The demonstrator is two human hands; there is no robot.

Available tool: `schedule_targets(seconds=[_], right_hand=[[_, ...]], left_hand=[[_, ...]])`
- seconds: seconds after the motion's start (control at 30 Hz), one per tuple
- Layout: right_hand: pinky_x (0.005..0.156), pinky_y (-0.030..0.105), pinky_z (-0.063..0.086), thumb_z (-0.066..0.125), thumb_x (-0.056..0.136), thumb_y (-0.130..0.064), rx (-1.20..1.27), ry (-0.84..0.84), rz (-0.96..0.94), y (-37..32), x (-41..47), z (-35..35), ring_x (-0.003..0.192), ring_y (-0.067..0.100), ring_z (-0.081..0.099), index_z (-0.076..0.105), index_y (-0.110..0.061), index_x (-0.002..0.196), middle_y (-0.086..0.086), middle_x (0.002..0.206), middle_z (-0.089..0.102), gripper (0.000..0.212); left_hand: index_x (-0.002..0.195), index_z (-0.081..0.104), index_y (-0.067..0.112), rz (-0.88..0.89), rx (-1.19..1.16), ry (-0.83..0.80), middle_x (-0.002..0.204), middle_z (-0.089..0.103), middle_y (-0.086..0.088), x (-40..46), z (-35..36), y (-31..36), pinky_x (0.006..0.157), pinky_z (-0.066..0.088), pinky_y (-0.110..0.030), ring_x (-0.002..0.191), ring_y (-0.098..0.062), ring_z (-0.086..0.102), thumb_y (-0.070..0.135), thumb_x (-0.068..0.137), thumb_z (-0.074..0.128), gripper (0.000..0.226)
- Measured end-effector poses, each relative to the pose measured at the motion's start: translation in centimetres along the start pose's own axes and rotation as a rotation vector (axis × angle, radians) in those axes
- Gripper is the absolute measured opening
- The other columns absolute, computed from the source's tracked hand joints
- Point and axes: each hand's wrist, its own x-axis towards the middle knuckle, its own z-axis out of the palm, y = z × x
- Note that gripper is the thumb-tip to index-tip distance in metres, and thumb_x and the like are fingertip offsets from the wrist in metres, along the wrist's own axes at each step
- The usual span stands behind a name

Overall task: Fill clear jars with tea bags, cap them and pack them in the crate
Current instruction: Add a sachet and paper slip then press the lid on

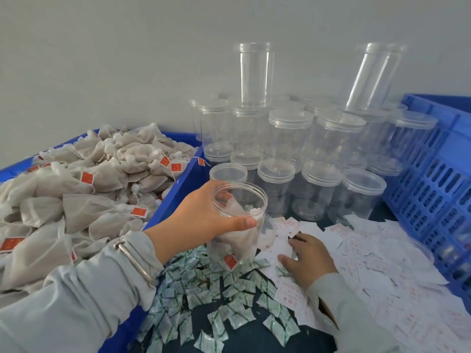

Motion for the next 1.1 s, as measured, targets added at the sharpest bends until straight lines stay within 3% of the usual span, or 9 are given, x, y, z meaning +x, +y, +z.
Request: schedule_targets(seconds=[0.2,0.5,0.57,0.63,0.77,0.83,0.93,1.03,1.1], right_hand=[[0.101,0.025,0.031,0.066,0.086,-0.035,0.110,0.113,0.003,0.2,0.2,0.3,0.121,0.015,0.043,0.070,-0.021,0.107,-0.004,0.128,0.052,0.026],[0.090,0.019,0.029,0.066,0.087,-0.029,0.204,0.213,0.026,0.3,0.0,-0.1,0.115,0.015,0.045,0.075,-0.018,0.100,-0.005,0.119,0.059,0.019],[0.090,0.019,0.031,0.067,0.087,-0.025,0.280,0.309,0.031,0.0,-0.3,-1.1,0.114,0.019,0.047,0.075,-0.015,0.099,-0.001,0.117,0.060,0.018],[0.080,0.013,0.027,0.069,0.085,-0.022,0.404,0.483,0.012,-0.7,-1.0,-2.8,0.108,0.020,0.050,0.076,-0.014,0.094,-0.002,0.109,0.061,0.014],[0.071,-0.001,0.034,0.067,0.075,-0.038,0.769,0.746,-0.138,-4.2,-3.3,-7.0,0.087,-0.003,0.057,0.068,-0.039,0.085,-0.015,0.098,0.061,0.010],[0.073,-0.001,0.039,0.062,0.072,-0.044,0.868,0.722,-0.246,-6.3,-4.3,-8.4,0.088,-0.009,0.058,0.065,-0.045,0.083,-0.017,0.099,0.063,0.012],[0.080,0.003,0.038,0.061,0.072,-0.049,0.727,0.549,-0.355,-8.8,-4.9,-9.0,0.102,-0.001,0.053,0.065,-0.047,0.084,-0.022,0.107,0.058,0.013],[0.091,0.003,0.025,0.073,0.077,-0.033,0.487,0.416,-0.383,-9.7,-4.4,-8.3,0.112,0.001,0.038,0.071,-0.037,0.086,-0.022,0.112,0.050,0.010],[0.084,-0.003,0.015,0.074,0.079,-0.027,0.418,0.343,-0.356,-9.9,-4.1,-7.8,0.114,0.001,0.033,0.076,-0.030,0.087,-0.018,0.115,0.048,0.009]], left_hand=[[0.116,0.039,0.050,0.007,0.032,-0.023,0.107,0.056,0.026,0.1,0.2,-0.1,0.078,0.037,-0.010,0.103,0.005,0.054,0.073,0.036,0.070,0.089],[0.120,0.037,0.050,0.011,0.049,-0.041,0.109,0.054,0.028,0.1,0.2,-0.3,0.076,0.037,-0.009,0.104,0.007,0.052,0.077,0.033,0.069,0.096],[0.120,0.036,0.051,0.008,0.049,-0.050,0.109,0.054,0.029,0.0,0.2,-0.2,0.074,0.037,-0.008,0.104,0.007,0.052,0.077,0.033,0.069,0.097],[0.118,0.033,0.053,0.014,0.076,-0.069,0.108,0.052,0.030,-0.1,0.1,-0.1,0.071,0.037,-0.007,0.102,0.009,0.051,0.079,0.032,0.067,0.096],[0.114,0.031,0.054,0.024,0.113,-0.103,0.111,0.051,0.029,-0.3,0.1,0.0,0.065,0.041,-0.004,0.101,0.009,0.051,0.081,0.031,0.066,0.093],[0.122,0.034,0.049,0.033,0.120,-0.121,0.114,0.051,0.026,-0.3,0.2,-0.1,0.064,0.042,-0.002,0.103,0.007,0.052,0.079,0.032,0.067,0.100],[0.131,0.037,0.042,0.054,0.144,-0.128,0.115,0.051,0.025,-0.4,0.3,-0.1,0.070,0.038,-0.003,0.102,0.010,0.050,0.077,0.035,0.069,0.107],[0.127,0.038,0.045,0.083,0.152,-0.116,0.114,0.053,0.025,-0.5,0.3,-0.1,0.071,0.036,-0.002,0.101,0.015,0.047,0.073,0.039,0.071,0.098],[0.118,0.034,0.055,0.090,0.155,-0.113,0.114,0.052,0.025,-0.5,0.3,-0.1,0.074,0.036,-0.002,0.104,0.013,0.049,0.069,0.042,0.075,0.088]])
